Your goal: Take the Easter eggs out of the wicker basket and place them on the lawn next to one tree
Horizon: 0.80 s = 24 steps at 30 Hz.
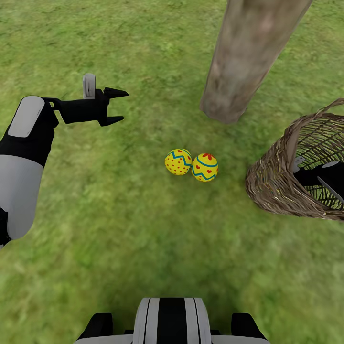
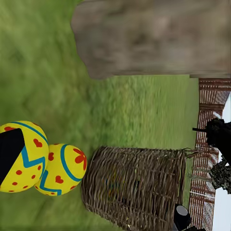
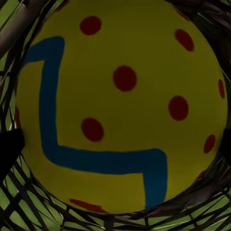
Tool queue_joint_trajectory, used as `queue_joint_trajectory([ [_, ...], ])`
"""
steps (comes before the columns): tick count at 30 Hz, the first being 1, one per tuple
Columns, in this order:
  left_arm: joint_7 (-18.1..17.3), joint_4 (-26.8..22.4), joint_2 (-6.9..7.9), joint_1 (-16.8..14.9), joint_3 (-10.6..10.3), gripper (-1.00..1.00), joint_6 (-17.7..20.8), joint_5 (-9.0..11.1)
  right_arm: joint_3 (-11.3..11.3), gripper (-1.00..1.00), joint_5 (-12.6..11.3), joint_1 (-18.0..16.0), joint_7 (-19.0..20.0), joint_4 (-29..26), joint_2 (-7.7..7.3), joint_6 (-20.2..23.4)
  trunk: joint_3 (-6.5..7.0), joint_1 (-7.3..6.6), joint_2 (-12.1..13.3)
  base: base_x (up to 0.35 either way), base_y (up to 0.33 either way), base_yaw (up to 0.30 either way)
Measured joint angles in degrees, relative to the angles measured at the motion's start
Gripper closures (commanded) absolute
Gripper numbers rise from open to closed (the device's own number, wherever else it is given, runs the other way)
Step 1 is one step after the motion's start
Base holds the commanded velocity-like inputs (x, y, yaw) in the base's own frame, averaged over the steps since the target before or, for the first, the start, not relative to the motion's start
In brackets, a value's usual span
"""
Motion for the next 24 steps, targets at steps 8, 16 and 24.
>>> queue_joint_trajectory([
  [8,0.03,0.05,-0.07,0.01,-0.01,-1.00,0.00,0.00,-0.02,-1.00,-0.01,0.00,0.00,-0.02,0.00,0.01,0.00,0.00,0.00,0.000,0.000,0.000],
  [16,0.00,0.04,-0.41,0.02,-0.07,-1.00,0.00,-0.08,-0.01,-1.00,-0.01,0.00,-0.06,-0.01,0.00,0.15,0.00,0.00,0.00,0.000,0.000,0.000],
  [24,0.00,-0.16,-0.44,0.02,0.00,-1.00,0.00,-0.02,-0.16,1.00,-0.11,0.01,-0.07,-0.09,0.01,0.41,0.00,0.00,0.00,0.000,0.000,0.000],
])
